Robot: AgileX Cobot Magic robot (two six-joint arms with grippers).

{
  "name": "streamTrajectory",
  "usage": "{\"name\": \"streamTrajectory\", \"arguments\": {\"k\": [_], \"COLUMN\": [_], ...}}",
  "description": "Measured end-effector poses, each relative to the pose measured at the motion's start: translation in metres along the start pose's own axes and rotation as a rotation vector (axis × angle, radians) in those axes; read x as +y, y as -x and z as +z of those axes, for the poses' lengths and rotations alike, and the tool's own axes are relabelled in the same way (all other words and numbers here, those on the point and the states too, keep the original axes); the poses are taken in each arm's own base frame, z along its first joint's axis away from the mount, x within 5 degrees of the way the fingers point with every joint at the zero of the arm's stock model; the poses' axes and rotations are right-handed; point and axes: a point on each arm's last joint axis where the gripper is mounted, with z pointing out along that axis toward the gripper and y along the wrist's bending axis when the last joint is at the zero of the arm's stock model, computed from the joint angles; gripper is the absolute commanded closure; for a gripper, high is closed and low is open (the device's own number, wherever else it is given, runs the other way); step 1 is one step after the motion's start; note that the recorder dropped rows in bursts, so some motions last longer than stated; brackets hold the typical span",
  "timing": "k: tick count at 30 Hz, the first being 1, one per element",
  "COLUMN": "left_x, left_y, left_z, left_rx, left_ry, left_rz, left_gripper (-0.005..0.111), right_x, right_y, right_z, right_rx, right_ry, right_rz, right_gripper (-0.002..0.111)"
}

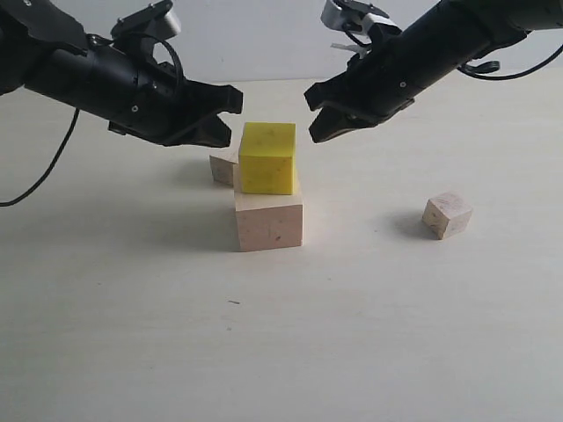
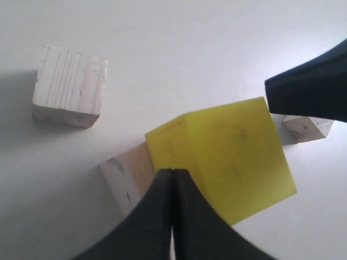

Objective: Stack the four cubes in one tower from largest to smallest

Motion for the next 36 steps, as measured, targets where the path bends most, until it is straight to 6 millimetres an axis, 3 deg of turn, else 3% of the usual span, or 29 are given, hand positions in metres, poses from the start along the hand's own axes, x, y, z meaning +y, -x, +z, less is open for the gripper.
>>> {"name": "streamTrajectory", "arguments": {"k": [4, 10, 22, 36], "left_x": [0.004, 0.003, 0.002, -0.002], "left_y": [-0.002, -0.002, -0.003, -0.004], "left_z": [0.007, 0.008, 0.008, 0.008], "left_rx": [0.019, 0.016, 0.032, 0.036], "left_ry": [0.004, 0.001, -0.013, -0.054], "left_rz": [-0.006, 0.005, 0.006, 0.002], "left_gripper": [0.107, 0.107, 0.107, 0.107], "right_x": [0.001, 0.008, 0.005, 0.007], "right_y": [-0.001, 0.001, -0.003, -0.003], "right_z": [0.0, 0.0, 0.015, 0.016], "right_rx": [0.011, -0.008, 0.017, 0.009], "right_ry": [0.012, 0.086, 0.105, 0.11], "right_rz": [0.004, -0.002, -0.001, -0.009], "right_gripper": [0.108, 0.108, 0.108, 0.108]}}
